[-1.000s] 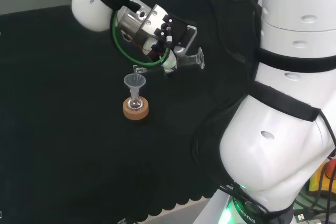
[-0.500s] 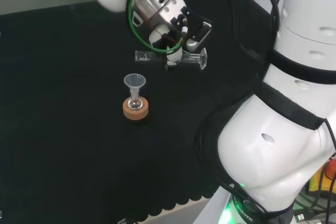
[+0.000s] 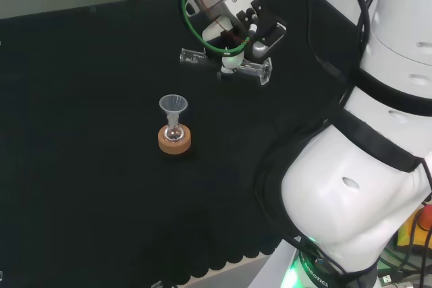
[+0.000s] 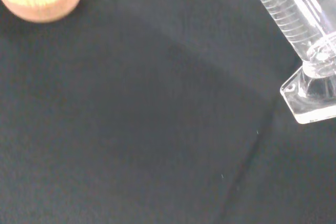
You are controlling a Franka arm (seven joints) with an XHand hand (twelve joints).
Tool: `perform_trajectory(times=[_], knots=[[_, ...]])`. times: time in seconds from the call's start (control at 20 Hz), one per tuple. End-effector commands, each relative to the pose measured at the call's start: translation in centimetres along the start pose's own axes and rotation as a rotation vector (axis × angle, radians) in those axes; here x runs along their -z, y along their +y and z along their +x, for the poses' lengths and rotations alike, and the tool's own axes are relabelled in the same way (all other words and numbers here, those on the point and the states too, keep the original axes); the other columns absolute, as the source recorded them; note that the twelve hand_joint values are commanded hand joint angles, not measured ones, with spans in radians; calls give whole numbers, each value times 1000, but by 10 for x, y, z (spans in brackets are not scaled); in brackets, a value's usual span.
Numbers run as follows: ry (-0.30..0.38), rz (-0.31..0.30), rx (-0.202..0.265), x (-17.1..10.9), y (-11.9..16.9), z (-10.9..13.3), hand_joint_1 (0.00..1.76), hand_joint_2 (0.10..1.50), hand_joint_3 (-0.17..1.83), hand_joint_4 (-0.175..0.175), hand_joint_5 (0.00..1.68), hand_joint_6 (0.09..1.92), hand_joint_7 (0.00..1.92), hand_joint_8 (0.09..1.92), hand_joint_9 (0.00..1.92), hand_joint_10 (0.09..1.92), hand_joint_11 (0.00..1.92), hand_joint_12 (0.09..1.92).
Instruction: Pour the water from the graduated cylinder into the round-bottom flask.
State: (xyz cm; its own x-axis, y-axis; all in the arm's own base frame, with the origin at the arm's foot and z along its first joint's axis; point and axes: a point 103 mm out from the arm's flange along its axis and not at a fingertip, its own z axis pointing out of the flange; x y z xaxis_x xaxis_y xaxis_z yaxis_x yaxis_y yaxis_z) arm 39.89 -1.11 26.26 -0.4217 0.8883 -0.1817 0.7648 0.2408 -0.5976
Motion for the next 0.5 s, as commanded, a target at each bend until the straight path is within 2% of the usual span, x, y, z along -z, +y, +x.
perform_trajectory(times=[0.05,0.25,0.5], knots=[[273,-183,194,-15,28,-6,1116,1144,-2,-99,939,1079,1299,241,1448,87,1275,734],[302,-231,219,-16,36,-13,1115,1144,-2,-99,939,1080,1297,240,1447,87,1275,733],[371,-281,254,-24,48,-19,1115,1145,-1,-99,938,1081,1297,239,1447,87,1276,733]])
